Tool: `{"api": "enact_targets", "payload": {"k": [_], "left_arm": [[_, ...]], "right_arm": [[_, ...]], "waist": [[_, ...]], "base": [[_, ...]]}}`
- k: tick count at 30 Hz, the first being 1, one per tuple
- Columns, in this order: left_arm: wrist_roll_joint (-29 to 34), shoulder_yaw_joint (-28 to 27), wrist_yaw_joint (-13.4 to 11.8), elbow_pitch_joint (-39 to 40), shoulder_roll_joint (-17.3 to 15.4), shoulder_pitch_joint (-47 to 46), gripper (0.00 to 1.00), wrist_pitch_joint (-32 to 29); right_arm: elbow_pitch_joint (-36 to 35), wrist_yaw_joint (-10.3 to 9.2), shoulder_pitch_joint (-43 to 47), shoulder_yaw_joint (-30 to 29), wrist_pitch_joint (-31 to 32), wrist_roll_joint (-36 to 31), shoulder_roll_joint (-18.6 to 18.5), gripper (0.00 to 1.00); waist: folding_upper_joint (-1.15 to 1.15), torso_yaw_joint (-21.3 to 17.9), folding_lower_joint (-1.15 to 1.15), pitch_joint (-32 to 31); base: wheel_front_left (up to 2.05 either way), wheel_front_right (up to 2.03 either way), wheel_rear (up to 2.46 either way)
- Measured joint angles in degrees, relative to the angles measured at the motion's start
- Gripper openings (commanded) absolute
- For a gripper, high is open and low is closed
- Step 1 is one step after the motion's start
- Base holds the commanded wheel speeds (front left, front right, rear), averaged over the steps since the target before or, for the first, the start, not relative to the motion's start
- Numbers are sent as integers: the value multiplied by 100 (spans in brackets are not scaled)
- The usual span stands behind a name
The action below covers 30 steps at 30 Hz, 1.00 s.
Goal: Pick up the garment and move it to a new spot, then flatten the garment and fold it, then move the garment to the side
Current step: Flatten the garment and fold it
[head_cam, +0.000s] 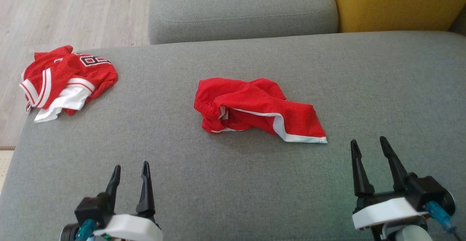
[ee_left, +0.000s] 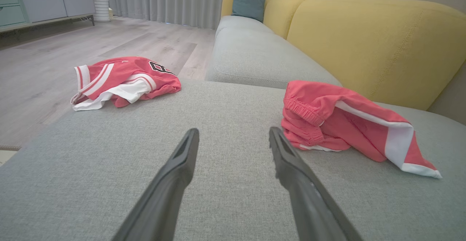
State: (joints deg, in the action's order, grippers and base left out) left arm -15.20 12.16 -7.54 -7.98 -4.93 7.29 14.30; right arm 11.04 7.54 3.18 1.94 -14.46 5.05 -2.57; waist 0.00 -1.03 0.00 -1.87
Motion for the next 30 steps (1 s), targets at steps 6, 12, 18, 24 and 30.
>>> {"api": "enact_targets", "payload": {"k": [6,12,18,24,30], "left_arm": [[32,-13,30,-12,16,0,100,0],[73,7,56,-60,37,-4,100,0],[192,318,259,-276,67,-183,100,-3],[123,844,504,-910,170,-1297,100,-143],[-207,953,502,-1630,190,-1993,100,-178]], "right_arm": [[0,0,-2,-5,0,1,0,100],[-2,0,-12,-8,0,24,0,100],[-29,0,-27,-1,0,44,0,100],[-93,0,-344,58,0,53,0,100],[-140,0,-528,101,0,102,0,100]], "waist": [[0,-21,0,39],[0,-69,0,121],[0,-153,0,307],[0,-400,0,775],[0,-791,0,1153]], "base": [[0,0,0],[0,0,0],[0,0,0],[0,0,0],[0,0,0]]}}
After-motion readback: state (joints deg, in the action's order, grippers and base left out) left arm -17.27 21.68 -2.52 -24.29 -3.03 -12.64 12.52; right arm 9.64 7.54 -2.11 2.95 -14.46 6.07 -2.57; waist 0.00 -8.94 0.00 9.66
